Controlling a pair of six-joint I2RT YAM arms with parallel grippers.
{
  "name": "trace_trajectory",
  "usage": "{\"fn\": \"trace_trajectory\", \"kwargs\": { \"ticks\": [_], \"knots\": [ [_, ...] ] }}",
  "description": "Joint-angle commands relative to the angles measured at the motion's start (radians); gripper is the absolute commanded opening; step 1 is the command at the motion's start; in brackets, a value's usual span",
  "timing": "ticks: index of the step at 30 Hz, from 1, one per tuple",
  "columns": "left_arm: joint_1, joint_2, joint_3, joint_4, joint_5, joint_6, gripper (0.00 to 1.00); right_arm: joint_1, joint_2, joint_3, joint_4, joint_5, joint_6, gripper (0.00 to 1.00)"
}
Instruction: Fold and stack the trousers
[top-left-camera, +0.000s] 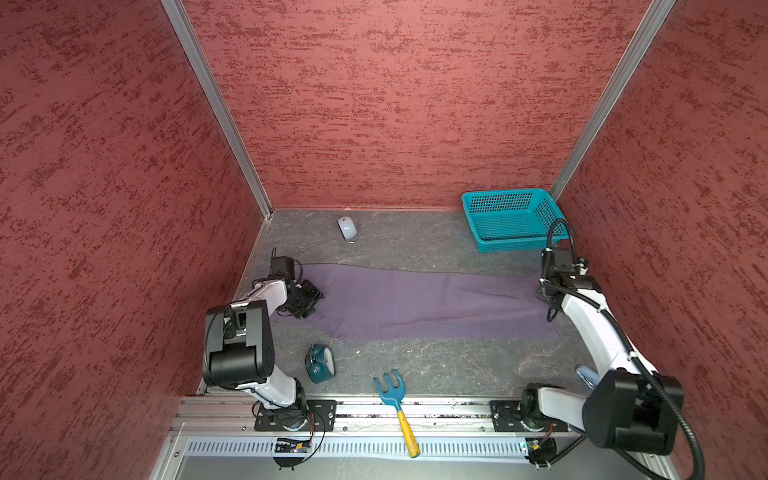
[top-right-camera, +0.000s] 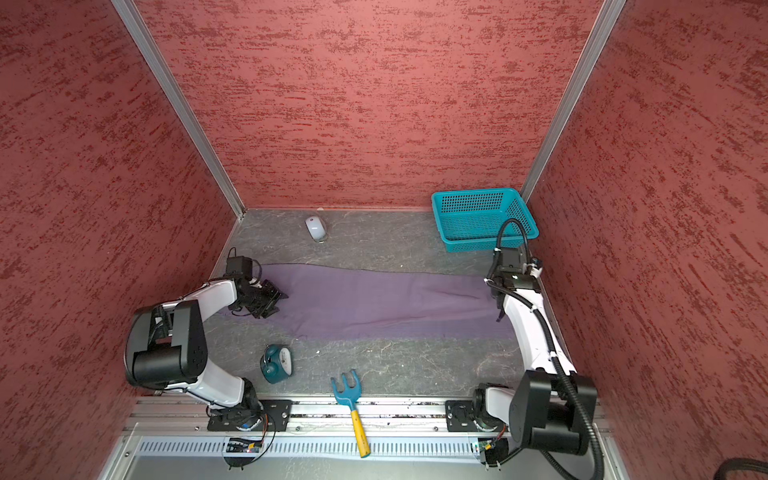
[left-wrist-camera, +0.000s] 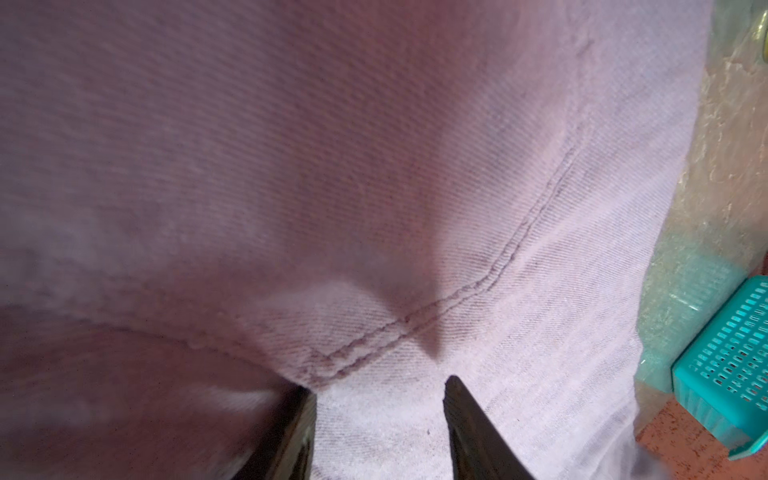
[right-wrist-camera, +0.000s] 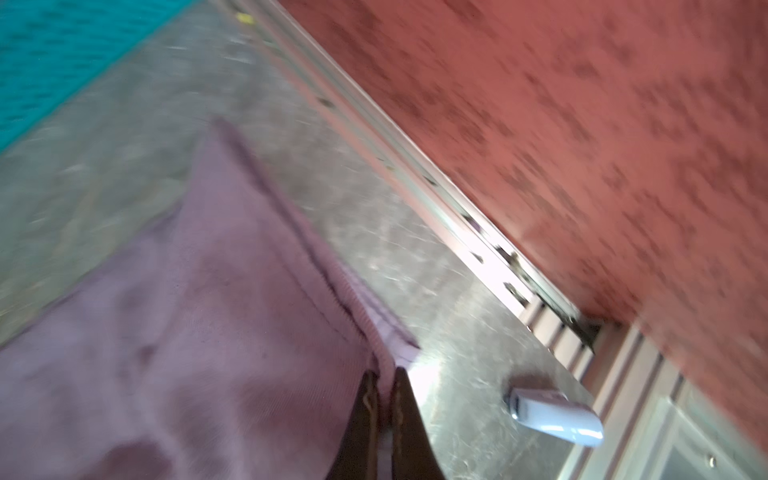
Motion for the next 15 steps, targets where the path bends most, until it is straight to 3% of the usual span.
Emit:
{"fn": "trace_trajectory", "kwargs": {
  "ticks": [1,2,3,5,6,9,15],
  "knots": [
    [0.011,0.041,-0.050,0.024,-0.025,0.016,0.50,-0.110,-0.029,-0.093,0.021,-0.091,0.066,0.00],
    [0.014,0.036,-0.055,0.029,-0.024,0.017,0.50,-0.162,-0.043,-0.132,0.054,-0.139,0.081,0.03],
    [0.018,0.034,-0.058,0.029,-0.024,0.018,0.50,-0.216,-0.053,-0.170,0.087,-0.201,0.090,0.17],
    [0.023,0.032,-0.064,0.029,-0.019,0.020,0.50,-0.305,-0.054,-0.222,0.133,-0.315,0.099,0.56],
    [0.025,0.032,-0.066,0.031,-0.015,0.020,0.50,-0.339,-0.047,-0.236,0.148,-0.359,0.099,0.63],
    [0.026,0.033,-0.070,0.036,-0.008,0.020,0.50,-0.343,-0.014,-0.222,0.173,-0.434,0.090,0.68],
    [0.025,0.027,-0.070,0.041,0.005,0.012,0.50,-0.367,0.087,-0.143,0.206,-0.580,0.018,0.68]
  ]
}}
